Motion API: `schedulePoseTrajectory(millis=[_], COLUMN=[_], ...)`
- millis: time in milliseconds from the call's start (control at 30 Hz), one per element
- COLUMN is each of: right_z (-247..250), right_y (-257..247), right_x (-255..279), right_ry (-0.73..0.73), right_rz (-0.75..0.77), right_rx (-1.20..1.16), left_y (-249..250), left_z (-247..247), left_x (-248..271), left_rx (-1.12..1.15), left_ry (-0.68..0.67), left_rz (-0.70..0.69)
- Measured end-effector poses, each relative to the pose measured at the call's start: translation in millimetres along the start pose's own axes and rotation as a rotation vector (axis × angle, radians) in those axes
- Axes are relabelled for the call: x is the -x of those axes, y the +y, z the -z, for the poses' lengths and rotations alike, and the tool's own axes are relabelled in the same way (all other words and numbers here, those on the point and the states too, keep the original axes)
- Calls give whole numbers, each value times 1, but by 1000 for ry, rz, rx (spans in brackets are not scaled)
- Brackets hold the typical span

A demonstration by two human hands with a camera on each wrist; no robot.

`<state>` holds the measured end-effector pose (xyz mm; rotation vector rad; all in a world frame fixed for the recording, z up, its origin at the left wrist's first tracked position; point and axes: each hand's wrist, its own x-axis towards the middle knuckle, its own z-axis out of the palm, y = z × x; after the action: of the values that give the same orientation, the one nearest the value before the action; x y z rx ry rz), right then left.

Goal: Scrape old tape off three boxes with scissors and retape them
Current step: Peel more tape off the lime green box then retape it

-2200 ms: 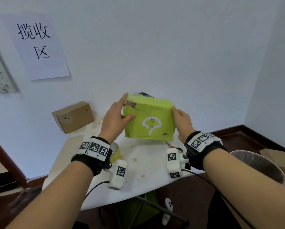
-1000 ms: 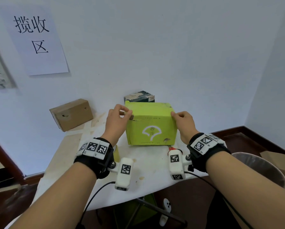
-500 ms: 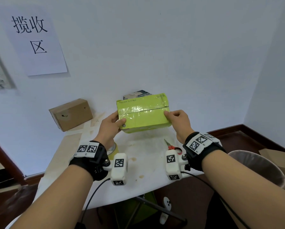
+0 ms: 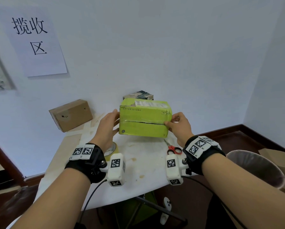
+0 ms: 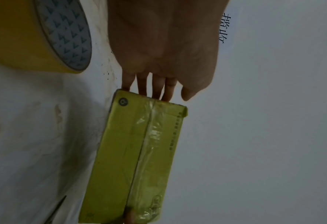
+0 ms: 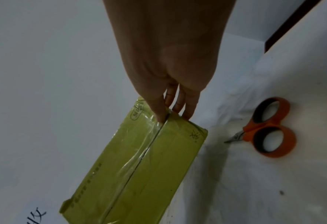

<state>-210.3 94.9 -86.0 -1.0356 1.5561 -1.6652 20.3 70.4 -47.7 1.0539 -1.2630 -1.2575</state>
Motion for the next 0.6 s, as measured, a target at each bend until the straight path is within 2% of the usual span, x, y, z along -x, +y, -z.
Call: schedulePoseTrajectory(millis=[200,333,433,533,600], right_z=[-1,2,2,-3,-5], right_y=[4,4,9,10,10], right_x=[1,0,-2,-1,-2], right_ry=[-54,-68,-71,-129,-125], right_rz=[30,14,-43,-129,-125], right_rx=[78,128,113,19,-6], left_y=[-2,-7,-9,-9,-7], left_z=[-4,-7,-7,-9,-11], left_x=[1,8,9,7,5], left_rx=[-183,-152,-110,-87,-120], left_ry=[85,23,-4,31,65], left_rz=[131,169,138,72,42])
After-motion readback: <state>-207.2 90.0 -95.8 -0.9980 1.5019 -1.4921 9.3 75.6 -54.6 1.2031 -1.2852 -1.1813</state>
